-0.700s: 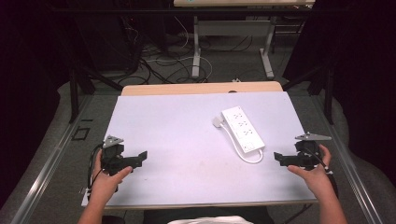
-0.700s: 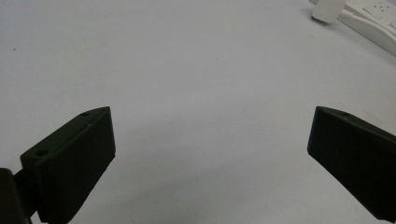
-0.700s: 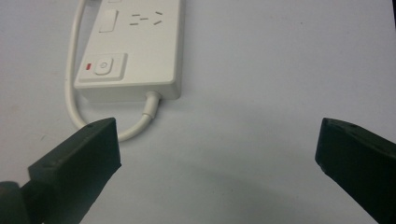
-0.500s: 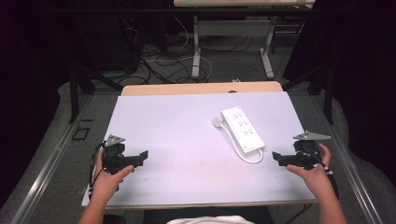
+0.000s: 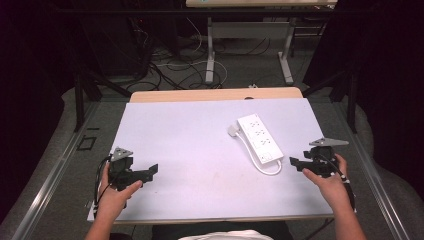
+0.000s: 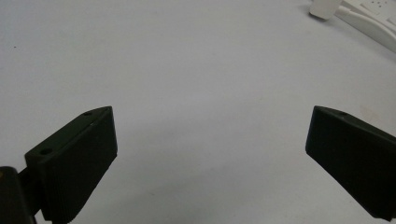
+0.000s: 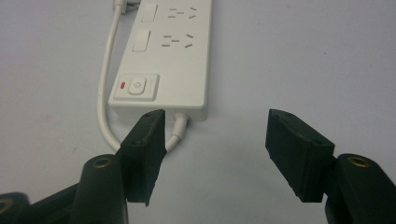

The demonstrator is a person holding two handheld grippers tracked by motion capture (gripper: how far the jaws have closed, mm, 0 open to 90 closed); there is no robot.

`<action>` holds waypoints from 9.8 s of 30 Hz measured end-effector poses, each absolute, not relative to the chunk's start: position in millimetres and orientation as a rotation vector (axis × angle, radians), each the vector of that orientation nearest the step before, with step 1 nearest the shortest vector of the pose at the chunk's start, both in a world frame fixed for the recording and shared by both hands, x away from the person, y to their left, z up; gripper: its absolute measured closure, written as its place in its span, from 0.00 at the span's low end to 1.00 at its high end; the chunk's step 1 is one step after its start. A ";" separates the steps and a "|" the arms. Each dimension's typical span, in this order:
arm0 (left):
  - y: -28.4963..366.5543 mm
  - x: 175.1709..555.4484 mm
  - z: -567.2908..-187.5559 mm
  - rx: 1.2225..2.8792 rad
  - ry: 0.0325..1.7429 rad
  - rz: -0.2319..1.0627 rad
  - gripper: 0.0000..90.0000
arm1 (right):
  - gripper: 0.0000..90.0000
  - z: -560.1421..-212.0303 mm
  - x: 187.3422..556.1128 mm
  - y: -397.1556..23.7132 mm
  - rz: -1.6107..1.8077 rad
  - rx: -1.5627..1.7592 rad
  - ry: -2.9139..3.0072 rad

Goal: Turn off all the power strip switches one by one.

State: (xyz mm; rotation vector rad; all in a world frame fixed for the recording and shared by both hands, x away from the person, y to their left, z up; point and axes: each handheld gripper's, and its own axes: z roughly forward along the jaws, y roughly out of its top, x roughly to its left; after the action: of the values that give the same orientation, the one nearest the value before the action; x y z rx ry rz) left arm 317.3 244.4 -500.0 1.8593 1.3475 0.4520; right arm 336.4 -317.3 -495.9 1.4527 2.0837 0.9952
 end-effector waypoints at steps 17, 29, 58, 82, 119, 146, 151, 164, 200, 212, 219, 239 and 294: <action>247.1 317.6 -500.9 1.844 1.362 0.450 0.03 | 0.88 -477.7 361.8 -287.0 0.987 1.421 2.196; 250.1 318.8 -503.2 1.822 1.381 0.423 0.04 | 1.00 -475.6 379.2 -270.1 0.955 1.438 2.211; 245.8 318.2 -506.3 1.845 1.362 0.457 0.03 | 1.00 -501.7 400.7 -236.1 0.796 1.412 2.401; 249.4 317.3 -506.6 1.827 1.374 0.470 0.01 | 1.00 -515.1 406.5 -231.4 0.764 1.482 2.446; 253.9 316.9 -505.0 1.826 1.375 0.464 0.01 | 1.00 -495.7 418.9 -225.6 0.785 1.449 2.420; 253.2 316.0 -497.8 1.825 1.360 0.475 0.01 | 0.92 -485.2 458.3 -219.2 0.849 1.463 2.418; 260.5 315.8 -496.0 1.802 1.377 0.463 0.01 | 0.98 -484.6 466.4 -215.9 0.847 1.473 2.425; 259.3 316.3 -499.0 1.818 1.375 0.464 0.01 | 1.00 -497.6 475.7 -204.4 0.763 1.500 2.439; 261.2 316.5 -500.9 1.809 1.374 0.476 0.01 | 1.00 -510.4 478.0 -197.4 0.663 1.524 2.471; 262.1 316.4 -500.6 1.813 1.381 0.473 0.00 | 1.00 -507.6 479.7 -195.3 0.670 1.499 2.451; 261.2 316.7 -501.3 1.816 1.373 0.475 0.01 | 1.00 -500.3 486.2 -194.9 0.723 1.524 2.427; 264.9 316.6 -500.1 1.808 1.379 0.472 0.01 | 1.00 -495.9 501.1 -183.6 0.696 1.503 2.417; 264.8 317.6 -502.4 1.817 1.381 0.472 0.01 | 1.00 -513.1 515.3 -180.9 0.694 1.550 2.393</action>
State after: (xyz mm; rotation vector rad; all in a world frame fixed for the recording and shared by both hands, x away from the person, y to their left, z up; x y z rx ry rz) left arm 317.6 264.8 -502.4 1.8171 1.3810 0.4717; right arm 515.3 -180.9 -513.1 1.5499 2.3934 0.6940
